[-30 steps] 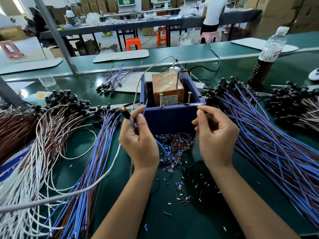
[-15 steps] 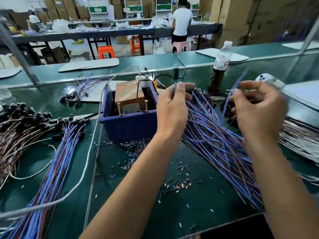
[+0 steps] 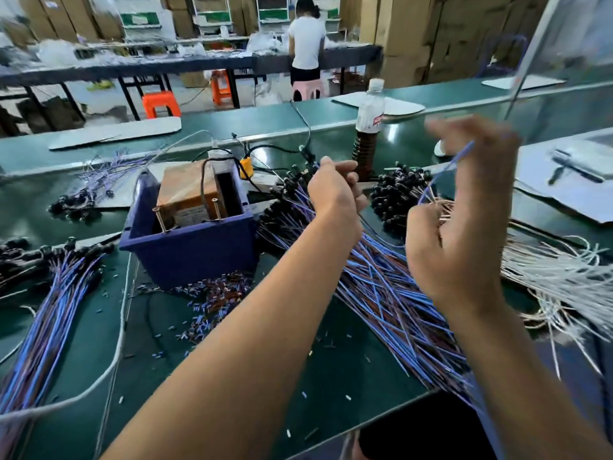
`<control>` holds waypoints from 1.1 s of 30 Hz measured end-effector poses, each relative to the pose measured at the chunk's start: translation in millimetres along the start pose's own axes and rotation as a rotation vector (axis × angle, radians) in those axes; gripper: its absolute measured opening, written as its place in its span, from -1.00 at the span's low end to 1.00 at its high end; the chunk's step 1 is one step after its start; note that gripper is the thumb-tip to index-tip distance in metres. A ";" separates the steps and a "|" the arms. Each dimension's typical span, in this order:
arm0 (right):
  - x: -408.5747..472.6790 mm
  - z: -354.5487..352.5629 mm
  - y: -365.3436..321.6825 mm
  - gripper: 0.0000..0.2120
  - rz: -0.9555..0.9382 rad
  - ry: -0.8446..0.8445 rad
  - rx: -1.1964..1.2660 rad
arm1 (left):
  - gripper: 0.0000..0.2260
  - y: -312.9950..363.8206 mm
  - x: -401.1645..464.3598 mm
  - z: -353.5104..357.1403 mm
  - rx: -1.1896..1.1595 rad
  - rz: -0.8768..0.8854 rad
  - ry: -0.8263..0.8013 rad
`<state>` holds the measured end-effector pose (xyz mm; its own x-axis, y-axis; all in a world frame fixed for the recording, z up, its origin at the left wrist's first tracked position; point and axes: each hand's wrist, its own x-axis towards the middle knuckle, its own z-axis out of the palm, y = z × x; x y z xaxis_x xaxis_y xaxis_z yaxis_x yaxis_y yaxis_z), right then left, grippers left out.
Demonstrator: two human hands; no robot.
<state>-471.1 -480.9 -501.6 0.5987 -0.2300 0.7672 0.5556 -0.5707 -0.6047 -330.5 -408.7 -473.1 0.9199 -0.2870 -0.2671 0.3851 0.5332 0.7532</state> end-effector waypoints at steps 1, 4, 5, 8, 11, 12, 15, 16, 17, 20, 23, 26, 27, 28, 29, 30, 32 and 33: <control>6.7 -8.0 -6.3 -0.46 0.134 -0.015 0.217 | -0.56 1.3 2.4 1.3 0.001 -0.016 -0.004; 29.7 3.4 -8.0 -0.57 0.338 -0.068 0.703 | -0.54 9.3 8.3 0.3 -0.070 -0.072 -0.116; 30.5 -7.1 0.5 -0.58 0.451 -0.137 0.959 | -0.51 12.8 10.1 -1.9 -0.131 -0.112 -0.200; 33.2 -19.6 25.5 -0.42 0.634 -0.171 0.819 | -0.47 22.2 12.6 -12.1 -0.281 -0.227 -0.464; 43.9 -0.3 31.0 -0.52 0.514 -0.423 -0.046 | -0.47 24.4 14.9 -12.6 -0.401 -0.237 -0.544; 42.7 5.7 29.5 -0.65 0.450 -0.569 -0.169 | -0.46 25.5 17.1 -10.2 -0.444 -0.211 -0.523; 39.1 6.1 22.0 -0.86 0.510 -0.678 -0.078 | -0.47 36.3 26.2 -5.2 -0.520 -0.107 -0.368; 39.0 2.1 18.6 -0.82 0.530 -0.636 -0.053 | -0.49 41.1 28.8 -6.1 -0.479 -0.057 -0.301; 40.0 -3.1 17.7 -0.77 0.544 -0.580 -0.087 | -0.49 44.7 31.5 -7.6 -0.391 -0.001 -0.229; 46.7 -19.1 18.8 -0.73 0.463 -0.435 -0.486 | -0.51 48.7 41.9 -15.9 0.160 0.178 -0.016; 41.0 -20.5 18.1 -0.80 0.420 -0.420 -0.733 | -0.52 44.2 58.4 -29.2 0.872 0.330 0.125; 21.1 -4.0 19.4 -0.80 0.393 -0.440 -0.927 | -0.51 33.6 67.3 -39.6 1.174 0.310 0.149; 13.9 2.0 20.6 -0.78 0.369 -0.443 -0.976 | -0.53 28.9 67.7 -41.1 1.190 0.284 0.129; 7.8 7.5 22.2 -0.76 0.353 -0.444 -1.011 | -0.56 25.3 67.2 -41.7 1.182 0.268 0.112; 3.3 11.4 24.2 -0.75 0.349 -0.442 -1.026 | -0.61 22.5 66.6 -41.6 1.158 0.262 0.105; 0.3 13.7 26.5 -0.76 0.350 -0.438 -1.034 | -0.64 20.9 66.3 -41.8 1.137 0.264 0.106; -3.6 15.9 29.5 -0.78 0.359 -0.409 -1.034 | -0.68 21.1 61.8 -43.2 1.169 0.298 0.103; -4.7 16.5 30.2 -0.77 0.366 -0.379 -1.014 | -0.68 23.2 58.0 -44.9 1.228 0.347 0.105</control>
<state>-447.6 -484.1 -526.9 0.8599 -0.3593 0.3626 -0.3066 -0.9314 -0.1959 -264.9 -377.2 -498.1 0.9811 -0.1869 0.0504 -0.1440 -0.5301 0.8356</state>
